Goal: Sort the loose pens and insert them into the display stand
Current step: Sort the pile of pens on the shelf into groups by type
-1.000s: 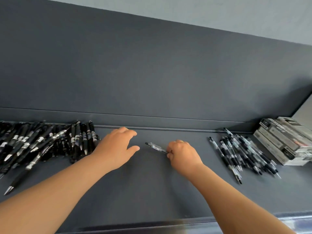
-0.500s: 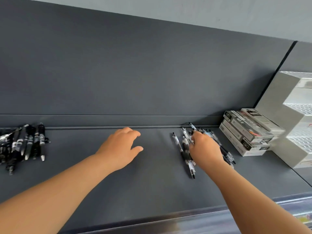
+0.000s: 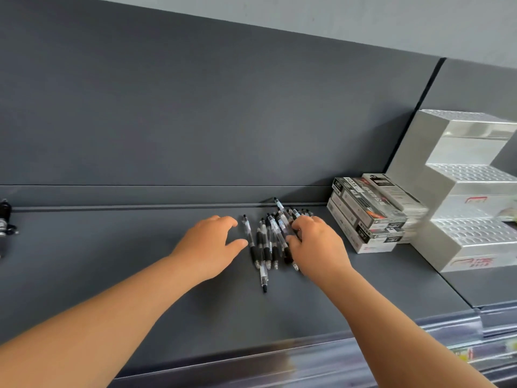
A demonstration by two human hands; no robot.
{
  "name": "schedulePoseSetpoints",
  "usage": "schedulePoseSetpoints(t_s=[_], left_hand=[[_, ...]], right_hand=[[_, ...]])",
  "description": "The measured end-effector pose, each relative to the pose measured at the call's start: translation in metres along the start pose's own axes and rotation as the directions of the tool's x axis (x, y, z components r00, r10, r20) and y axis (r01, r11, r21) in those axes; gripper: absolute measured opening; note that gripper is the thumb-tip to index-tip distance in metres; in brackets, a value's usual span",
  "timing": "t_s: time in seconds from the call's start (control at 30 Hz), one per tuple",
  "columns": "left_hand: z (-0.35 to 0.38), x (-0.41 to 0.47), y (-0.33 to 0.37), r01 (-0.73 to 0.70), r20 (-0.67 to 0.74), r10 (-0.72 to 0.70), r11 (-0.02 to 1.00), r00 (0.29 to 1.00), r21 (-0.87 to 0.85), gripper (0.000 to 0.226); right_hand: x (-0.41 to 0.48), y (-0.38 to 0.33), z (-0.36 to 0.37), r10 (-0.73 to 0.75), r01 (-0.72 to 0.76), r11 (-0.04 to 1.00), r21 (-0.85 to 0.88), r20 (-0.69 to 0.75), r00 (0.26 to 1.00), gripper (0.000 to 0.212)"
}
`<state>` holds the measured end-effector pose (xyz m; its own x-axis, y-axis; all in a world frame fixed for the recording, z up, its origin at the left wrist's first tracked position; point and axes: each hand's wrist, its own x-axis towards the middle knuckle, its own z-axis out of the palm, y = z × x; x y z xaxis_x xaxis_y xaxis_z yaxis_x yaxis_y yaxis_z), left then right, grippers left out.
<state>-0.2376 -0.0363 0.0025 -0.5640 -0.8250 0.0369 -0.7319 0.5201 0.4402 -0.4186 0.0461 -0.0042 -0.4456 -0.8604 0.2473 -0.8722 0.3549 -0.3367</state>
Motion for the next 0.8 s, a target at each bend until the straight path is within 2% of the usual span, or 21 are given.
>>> schedulePoseSetpoints(t_s=[0.2, 0.33, 0.47, 0.63, 0.7, 0.8], left_hand=[[0.011, 0.014, 0.017, 0.207, 0.182, -0.165, 0.946, 0.969, -0.248, 0.059], [0.014, 0.021, 0.027, 0.252, 0.250, -0.182, 0.925, 0.951, -0.285, 0.058], [0.020, 0.028, 0.040, 0.293, 0.238, -0.224, 0.904, 0.945, -0.312, 0.043], [0.027, 0.038, 0.064, 0.348, 0.176, -0.308, 0.894, 0.935, -0.283, 0.060], [0.032, 0.044, 0.076, 0.407, 0.153, -0.378, 0.859, 0.913, -0.310, 0.064], [0.039, 0.050, 0.094, 0.495, 0.081, -0.491, 0.839, 0.868, -0.226, 0.071]], right_hand=[[-0.002, 0.024, -0.013, 0.126, -0.125, 0.990, 0.058, -0.023, 0.992, 0.031], [0.002, 0.038, -0.019, 0.245, -0.250, 0.967, 0.048, 0.090, 0.965, 0.043], [0.013, 0.049, -0.018, 0.309, -0.321, 0.946, 0.038, 0.186, 0.933, 0.057], [0.025, 0.060, -0.010, 0.253, -0.282, 0.956, 0.076, 0.263, 0.931, 0.058], [0.030, 0.064, -0.007, 0.197, -0.239, 0.962, 0.131, 0.269, 0.943, 0.052], [0.035, 0.070, -0.002, 0.112, -0.173, 0.966, 0.190, 0.294, 0.949, 0.052]])
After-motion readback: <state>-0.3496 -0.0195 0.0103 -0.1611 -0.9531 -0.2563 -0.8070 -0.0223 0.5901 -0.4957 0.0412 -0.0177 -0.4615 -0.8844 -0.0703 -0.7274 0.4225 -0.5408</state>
